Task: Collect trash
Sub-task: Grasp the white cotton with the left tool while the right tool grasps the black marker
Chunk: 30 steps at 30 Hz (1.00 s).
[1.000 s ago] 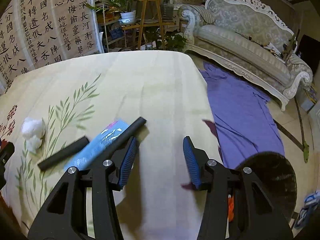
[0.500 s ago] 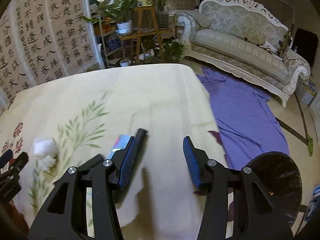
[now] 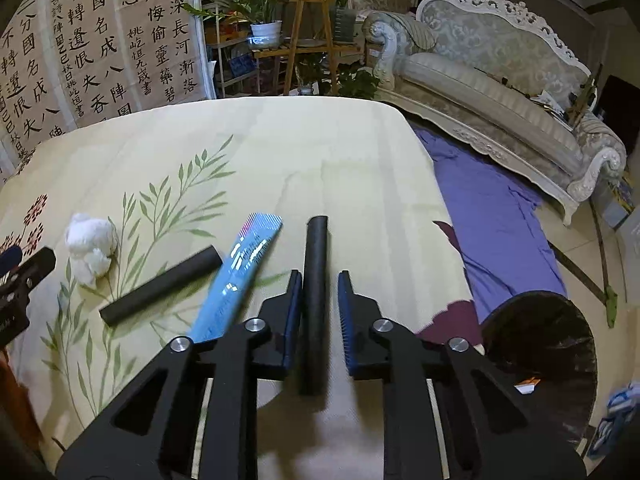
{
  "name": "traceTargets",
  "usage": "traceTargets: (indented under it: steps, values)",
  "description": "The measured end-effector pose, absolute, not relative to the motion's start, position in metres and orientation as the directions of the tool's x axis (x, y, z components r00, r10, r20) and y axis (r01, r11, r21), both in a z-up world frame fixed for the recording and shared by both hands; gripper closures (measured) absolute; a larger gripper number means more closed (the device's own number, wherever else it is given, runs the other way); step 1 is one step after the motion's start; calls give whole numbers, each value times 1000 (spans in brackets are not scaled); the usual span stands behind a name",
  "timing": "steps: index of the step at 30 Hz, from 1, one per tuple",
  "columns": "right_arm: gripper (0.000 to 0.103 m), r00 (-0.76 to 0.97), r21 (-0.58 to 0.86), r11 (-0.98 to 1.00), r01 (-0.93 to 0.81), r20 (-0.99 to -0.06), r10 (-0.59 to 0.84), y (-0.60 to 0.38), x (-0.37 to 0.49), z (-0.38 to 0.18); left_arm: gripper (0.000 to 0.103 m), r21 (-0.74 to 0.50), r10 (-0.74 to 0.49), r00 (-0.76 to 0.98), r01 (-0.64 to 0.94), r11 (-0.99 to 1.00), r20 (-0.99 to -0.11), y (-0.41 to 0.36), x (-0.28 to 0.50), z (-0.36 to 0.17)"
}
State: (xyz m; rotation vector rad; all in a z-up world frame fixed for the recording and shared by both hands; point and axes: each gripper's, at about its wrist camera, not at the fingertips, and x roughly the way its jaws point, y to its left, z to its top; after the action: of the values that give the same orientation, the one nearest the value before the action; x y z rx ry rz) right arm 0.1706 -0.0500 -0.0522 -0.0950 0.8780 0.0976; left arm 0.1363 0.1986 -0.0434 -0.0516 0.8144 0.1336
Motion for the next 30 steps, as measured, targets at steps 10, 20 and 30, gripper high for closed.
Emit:
traceTargets:
  steps: [10, 20, 30]
  values:
    - [92, 630, 14, 990, -138, -770, 98, -65, 177, -54, 22, 2, 73, 692, -103, 995, -718, 189, 138, -42]
    - [92, 626, 27, 987, -157, -771, 120, -68, 182, -56, 19, -32, -7, 735, -20, 999, -678, 169, 135, -35]
    - [92, 626, 32, 987, -157, -770, 124, -68, 183, -56, 21, 40, 19, 685, 15, 999, -728, 148, 164, -43]
